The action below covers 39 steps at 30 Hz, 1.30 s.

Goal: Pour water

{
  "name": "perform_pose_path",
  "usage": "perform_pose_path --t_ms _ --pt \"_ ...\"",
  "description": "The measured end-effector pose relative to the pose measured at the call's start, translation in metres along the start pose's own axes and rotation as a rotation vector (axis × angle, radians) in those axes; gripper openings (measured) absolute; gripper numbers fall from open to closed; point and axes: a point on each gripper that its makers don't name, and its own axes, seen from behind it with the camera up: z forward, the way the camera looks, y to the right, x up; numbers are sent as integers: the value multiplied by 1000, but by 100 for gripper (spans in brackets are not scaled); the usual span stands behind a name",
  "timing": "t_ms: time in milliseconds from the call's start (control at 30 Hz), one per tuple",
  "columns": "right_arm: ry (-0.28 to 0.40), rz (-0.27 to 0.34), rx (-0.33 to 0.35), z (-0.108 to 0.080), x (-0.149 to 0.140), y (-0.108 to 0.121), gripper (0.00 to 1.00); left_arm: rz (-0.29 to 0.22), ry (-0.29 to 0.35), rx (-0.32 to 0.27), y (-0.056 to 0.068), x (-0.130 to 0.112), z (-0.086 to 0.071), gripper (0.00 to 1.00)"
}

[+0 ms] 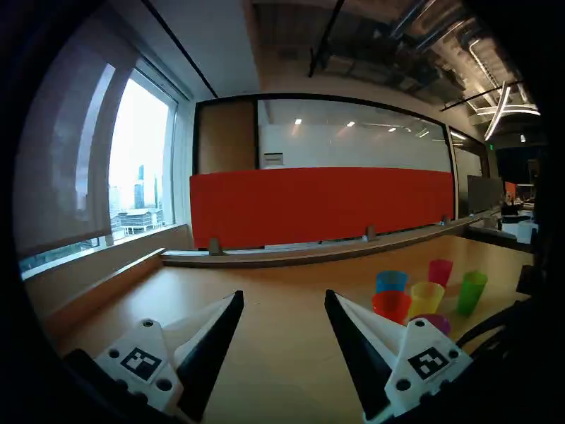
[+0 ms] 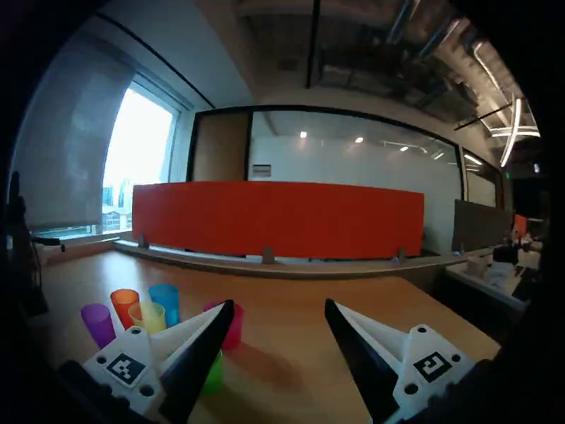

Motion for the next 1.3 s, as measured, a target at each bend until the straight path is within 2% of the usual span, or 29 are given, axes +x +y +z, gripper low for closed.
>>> perform_pose_path --t_ms 267,567,767,967,1100,1300 --pt "-20 -11 49 1 39 -7 99 -10 35 -40 7 58 1 85" --pt "-16 35 101 6 90 -12 99 21 40 -80 14 108 8 85" --pt "-7 62 118 12 122 -11 99 18 12 -115 21 121 15 85" --pt "20 58 120 18 149 -7 99 12 9 -139 22 138 23 85" --pt "8 52 125 20 147 -5 99 -5 3 -154 25 142 28 85" --pt "-10 70 143 21 140 -4 99 -52 -1 -205 36 146 31 85"
